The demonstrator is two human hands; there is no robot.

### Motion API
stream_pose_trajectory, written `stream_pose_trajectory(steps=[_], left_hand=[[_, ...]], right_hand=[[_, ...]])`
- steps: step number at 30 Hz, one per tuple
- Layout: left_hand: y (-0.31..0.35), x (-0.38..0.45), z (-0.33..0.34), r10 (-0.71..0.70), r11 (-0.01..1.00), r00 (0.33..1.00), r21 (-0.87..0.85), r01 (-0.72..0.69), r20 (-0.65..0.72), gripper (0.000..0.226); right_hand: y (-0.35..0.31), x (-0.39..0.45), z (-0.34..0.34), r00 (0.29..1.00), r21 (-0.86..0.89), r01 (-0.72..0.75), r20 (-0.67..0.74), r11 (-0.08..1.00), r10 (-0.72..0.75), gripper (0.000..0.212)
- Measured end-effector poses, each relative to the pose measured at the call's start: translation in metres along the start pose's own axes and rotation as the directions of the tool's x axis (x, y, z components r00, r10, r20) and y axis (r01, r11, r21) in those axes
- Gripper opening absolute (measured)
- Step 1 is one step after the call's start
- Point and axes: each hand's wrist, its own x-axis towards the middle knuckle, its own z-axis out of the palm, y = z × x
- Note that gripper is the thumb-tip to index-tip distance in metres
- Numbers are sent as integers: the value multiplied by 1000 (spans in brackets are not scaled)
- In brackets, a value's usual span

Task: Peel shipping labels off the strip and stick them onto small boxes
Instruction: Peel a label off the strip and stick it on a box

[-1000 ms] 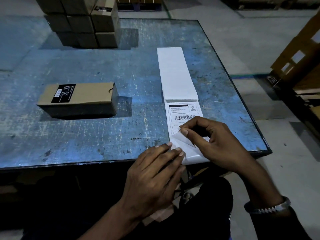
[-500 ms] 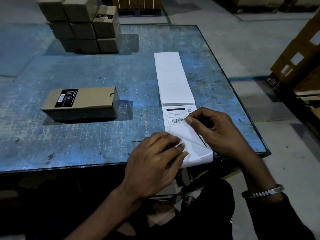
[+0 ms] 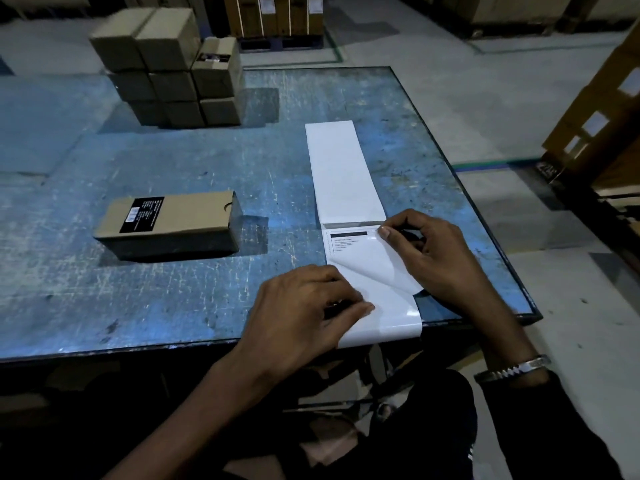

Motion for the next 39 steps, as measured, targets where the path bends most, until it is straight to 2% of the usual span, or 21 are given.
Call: stream_pose_trajectory(steps=[3,6,8,10,11,13,15,17,20,23,30,35,39], left_hand=[[-1,12,-8,-81,994,997,-70,82,20,17],[-8,23,-7,-115,993,993,-20,114,-39,33],[-17,31,-8,-138,988,990,-65,140,37,68],[-27,39,-11,-121,986,974,-94,141,189,111],[-30,45,-13,-108,987,958,-85,135,266,123],[-34,54,-14,-115,986,905,-61,153,409,133],[-39,59,-12,-191,972,832,-15,233,521,136],[-43,61,-10,-236,966,797,44,256,556,137],[-46,61,-8,-234,970,814,75,230,532,138],[-46,61,-8,-250,967,835,85,239,490,142],[-38,63,-13,-233,972,843,96,213,486,137],[-45,58,-9,-165,985,894,16,174,417,154],[-43,56,-9,-154,988,903,34,153,400,151]], right_hand=[[1,0,-1,1000,-8,0,10,1000,0,9],[2,0,0,1000,-19,-8,1,1000,9,8],[3,-1,-1,1000,-17,-10,-3,1000,10,9],[1,-1,-1,1000,-10,-16,2,1000,16,9],[1,0,-2,1000,2,-24,5,1000,24,9],[1,1,-3,999,32,-38,11,999,37,10],[2,1,-4,999,50,-40,8,998,40,11],[3,2,-4,999,66,-42,9,997,41,12],[8,3,-6,998,121,-63,-5,991,64,14],[17,5,-11,993,193,-75,-76,978,91,13],[24,6,-18,971,294,-111,-173,949,167,16],[31,7,-22,925,338,-138,-293,931,243,17],[32,9,-23,863,408,-122,-407,905,300,21]])
